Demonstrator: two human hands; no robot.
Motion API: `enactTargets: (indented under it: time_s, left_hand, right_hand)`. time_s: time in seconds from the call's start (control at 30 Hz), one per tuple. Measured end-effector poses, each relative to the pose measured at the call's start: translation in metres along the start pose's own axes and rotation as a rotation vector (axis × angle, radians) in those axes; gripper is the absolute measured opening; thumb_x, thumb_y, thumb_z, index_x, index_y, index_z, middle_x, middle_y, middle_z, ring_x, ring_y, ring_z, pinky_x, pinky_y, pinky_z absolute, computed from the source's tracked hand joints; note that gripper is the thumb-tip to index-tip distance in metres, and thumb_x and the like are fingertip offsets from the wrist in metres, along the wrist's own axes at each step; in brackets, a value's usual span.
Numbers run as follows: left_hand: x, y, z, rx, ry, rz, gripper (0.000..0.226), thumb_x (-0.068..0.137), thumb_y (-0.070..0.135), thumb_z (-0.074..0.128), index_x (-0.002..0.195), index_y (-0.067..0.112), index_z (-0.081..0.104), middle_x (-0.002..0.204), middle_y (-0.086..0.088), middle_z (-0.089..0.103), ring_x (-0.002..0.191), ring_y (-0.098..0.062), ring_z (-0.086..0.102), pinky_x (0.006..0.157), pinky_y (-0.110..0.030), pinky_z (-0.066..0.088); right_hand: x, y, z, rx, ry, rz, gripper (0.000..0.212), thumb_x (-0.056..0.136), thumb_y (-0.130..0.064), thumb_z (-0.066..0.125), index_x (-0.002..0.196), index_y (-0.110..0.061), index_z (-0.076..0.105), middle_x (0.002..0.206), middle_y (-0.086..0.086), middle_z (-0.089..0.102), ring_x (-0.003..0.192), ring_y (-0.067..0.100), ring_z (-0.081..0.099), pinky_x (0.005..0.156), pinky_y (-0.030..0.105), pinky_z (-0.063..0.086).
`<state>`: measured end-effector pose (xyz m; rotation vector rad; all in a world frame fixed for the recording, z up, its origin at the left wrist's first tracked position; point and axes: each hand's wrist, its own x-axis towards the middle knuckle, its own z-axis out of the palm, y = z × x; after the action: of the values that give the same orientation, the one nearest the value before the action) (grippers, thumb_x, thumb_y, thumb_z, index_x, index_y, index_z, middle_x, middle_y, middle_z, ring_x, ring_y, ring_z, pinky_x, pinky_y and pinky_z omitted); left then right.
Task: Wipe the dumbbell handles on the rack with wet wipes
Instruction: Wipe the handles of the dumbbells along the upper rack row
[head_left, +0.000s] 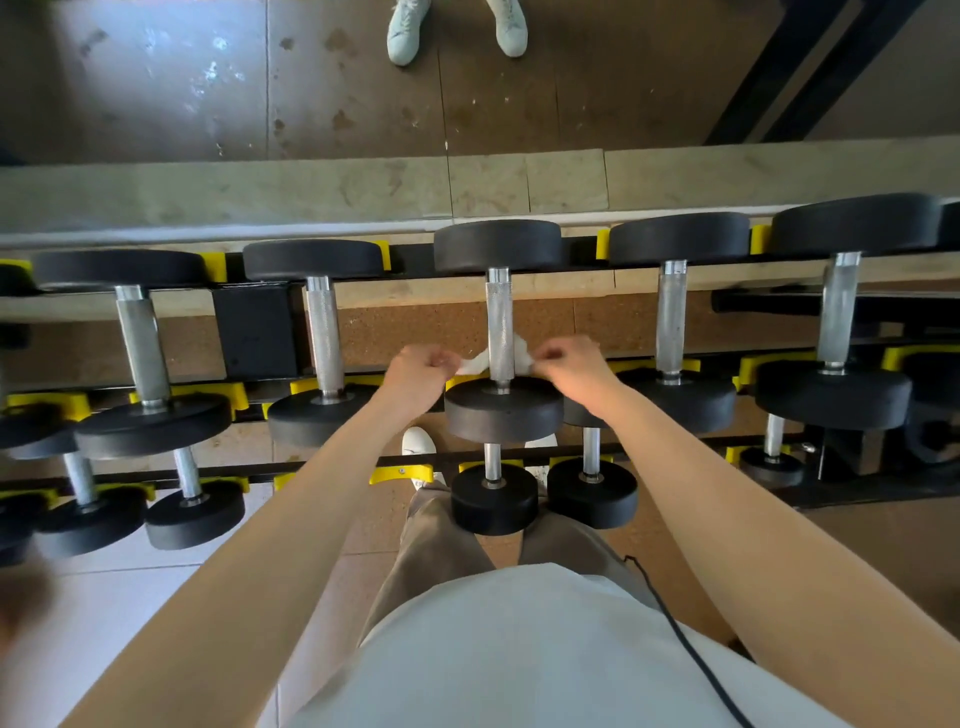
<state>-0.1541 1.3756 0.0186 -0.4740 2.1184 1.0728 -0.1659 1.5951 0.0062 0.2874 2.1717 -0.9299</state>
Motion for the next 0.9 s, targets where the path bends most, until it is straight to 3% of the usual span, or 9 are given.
enactTargets:
  time_s: [0.07,0.17,0.27,0.33,0.47,0.6,0.73,0.9]
  left_hand:
    - [-0.005,-0.007,-0.011,0.069,0.004,-0.008,0.025,0.105,0.025,0.053,0.123,0.017,0.069,0.126,-0.003,0.067,0.113,-0.020,0.060,0.091,-0.030,0.042]
    - [-0.005,-0.005,-0.010,0.210,-0.030,0.043,0.030,0.105,0.026,0.054,0.130,0.017,0.067,0.137,-0.005,0.063,0.126,-0.025,0.058,0.096,-0.031,0.043]
    - [-0.004,0.004,0.008,0.294,-0.103,0.097,0.027,0.103,0.029,0.057,0.127,0.022,0.068,0.130,-0.005,0.067,0.115,-0.022,0.063,0.087,-0.030,0.048]
    - [-0.004,0.007,0.015,0.319,-0.112,0.113,0.026,0.103,0.029,0.057,0.124,0.021,0.070,0.125,-0.006,0.070,0.109,-0.021,0.065,0.086,-0.033,0.052]
    - [-0.015,0.004,0.003,0.102,-0.094,0.099,0.026,0.102,0.023,0.056,0.121,0.014,0.072,0.124,-0.003,0.067,0.114,-0.018,0.058,0.090,-0.031,0.041]
    - [-0.022,-0.008,-0.003,-0.068,-0.048,0.056,0.021,0.101,0.019,0.056,0.111,0.017,0.075,0.118,0.000,0.069,0.115,-0.018,0.058,0.094,-0.030,0.038]
    - [-0.026,-0.002,0.008,-0.070,0.050,0.101,0.022,0.101,0.017,0.056,0.112,0.020,0.074,0.115,0.004,0.071,0.112,-0.015,0.061,0.083,-0.021,0.046]
    - [-0.050,0.020,0.024,-0.162,0.191,0.270,0.026,0.097,0.009,0.061,0.120,0.019,0.069,0.111,0.011,0.071,0.106,-0.005,0.064,0.097,-0.028,0.053]
  right_hand:
    - [0.000,-0.007,0.011,-0.095,-0.050,-0.026,0.022,0.095,-0.018,0.064,0.116,-0.013,0.068,0.106,-0.003,0.062,0.099,0.013,0.057,0.086,0.027,0.043]
    - [-0.003,-0.007,0.007,-0.139,-0.034,-0.005,0.013,0.096,-0.022,0.060,0.100,-0.013,0.069,0.094,0.000,0.064,0.091,0.018,0.059,0.077,0.027,0.046]
    - [-0.007,0.003,-0.009,-0.171,0.018,0.021,0.015,0.092,-0.018,0.059,0.090,-0.006,0.068,0.094,0.014,0.067,0.089,0.025,0.063,0.086,0.040,0.053]
    - [-0.010,0.006,-0.015,-0.158,0.033,-0.004,0.014,0.090,-0.016,0.059,0.078,-0.011,0.065,0.083,0.010,0.063,0.079,0.021,0.059,0.081,0.039,0.052]
    - [-0.013,-0.011,0.002,-0.220,-0.048,-0.147,0.009,0.094,-0.018,0.063,0.100,-0.015,0.070,0.097,-0.002,0.065,0.090,0.013,0.061,0.083,0.027,0.045]
    - [-0.016,-0.015,0.013,-0.203,-0.004,-0.188,0.004,0.093,-0.018,0.066,0.090,-0.016,0.069,0.091,0.002,0.067,0.082,0.012,0.060,0.080,0.028,0.046]
    - [-0.033,-0.016,-0.001,0.152,-0.034,-0.180,0.015,0.090,-0.007,0.062,0.075,-0.005,0.066,0.073,0.007,0.060,0.071,0.014,0.055,0.076,0.027,0.043]
    - [-0.056,-0.011,-0.024,0.553,-0.124,-0.210,0.008,0.092,-0.007,0.062,0.092,-0.006,0.069,0.099,0.008,0.072,0.100,0.022,0.069,0.092,0.030,0.055]
